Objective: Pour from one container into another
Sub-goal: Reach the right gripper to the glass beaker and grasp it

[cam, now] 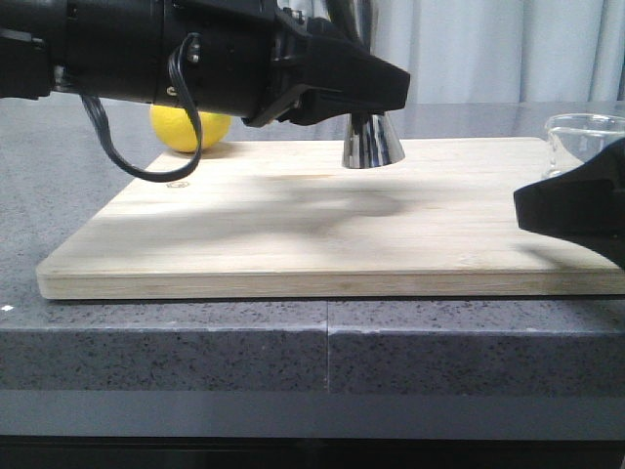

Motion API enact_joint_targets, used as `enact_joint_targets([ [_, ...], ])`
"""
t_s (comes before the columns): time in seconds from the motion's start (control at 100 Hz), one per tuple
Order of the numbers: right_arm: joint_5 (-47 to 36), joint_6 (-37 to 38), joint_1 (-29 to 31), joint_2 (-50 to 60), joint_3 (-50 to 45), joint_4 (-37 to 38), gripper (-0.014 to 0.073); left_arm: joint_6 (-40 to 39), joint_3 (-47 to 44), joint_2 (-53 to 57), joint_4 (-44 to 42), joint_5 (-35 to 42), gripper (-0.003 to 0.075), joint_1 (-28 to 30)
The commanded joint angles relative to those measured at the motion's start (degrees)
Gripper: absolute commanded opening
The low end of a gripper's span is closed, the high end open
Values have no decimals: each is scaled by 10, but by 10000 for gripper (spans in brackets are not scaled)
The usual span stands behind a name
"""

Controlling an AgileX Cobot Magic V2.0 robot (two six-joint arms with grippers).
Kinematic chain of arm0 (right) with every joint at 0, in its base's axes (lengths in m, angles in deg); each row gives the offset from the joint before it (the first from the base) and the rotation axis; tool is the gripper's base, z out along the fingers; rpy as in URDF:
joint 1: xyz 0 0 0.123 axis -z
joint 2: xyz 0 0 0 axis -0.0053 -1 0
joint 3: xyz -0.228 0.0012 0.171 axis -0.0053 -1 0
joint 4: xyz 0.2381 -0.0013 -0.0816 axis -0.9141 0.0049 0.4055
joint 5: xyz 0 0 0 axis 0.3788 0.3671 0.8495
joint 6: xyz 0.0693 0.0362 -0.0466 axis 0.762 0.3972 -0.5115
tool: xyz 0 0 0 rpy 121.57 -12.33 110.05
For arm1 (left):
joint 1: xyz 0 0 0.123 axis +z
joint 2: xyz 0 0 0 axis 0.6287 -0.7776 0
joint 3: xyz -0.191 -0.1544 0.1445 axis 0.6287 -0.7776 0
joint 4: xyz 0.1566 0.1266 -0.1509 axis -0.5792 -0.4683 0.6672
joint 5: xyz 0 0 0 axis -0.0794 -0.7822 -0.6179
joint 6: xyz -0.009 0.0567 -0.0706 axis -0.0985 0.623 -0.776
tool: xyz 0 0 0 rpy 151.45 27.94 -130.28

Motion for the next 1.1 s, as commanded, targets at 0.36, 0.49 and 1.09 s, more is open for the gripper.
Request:
enact_joint_targets([
  [0.36,-87,-7,40,3,16,-7,597,-86,38,32,-73,37,58,0],
  [0.49,-88,-7,40,3,16,-7,597,-112,59,32,-102,37,58,0],
  [1.09,-153,-7,41,-52,16,-9,597,-125,64,32,-122,24,58,0],
])
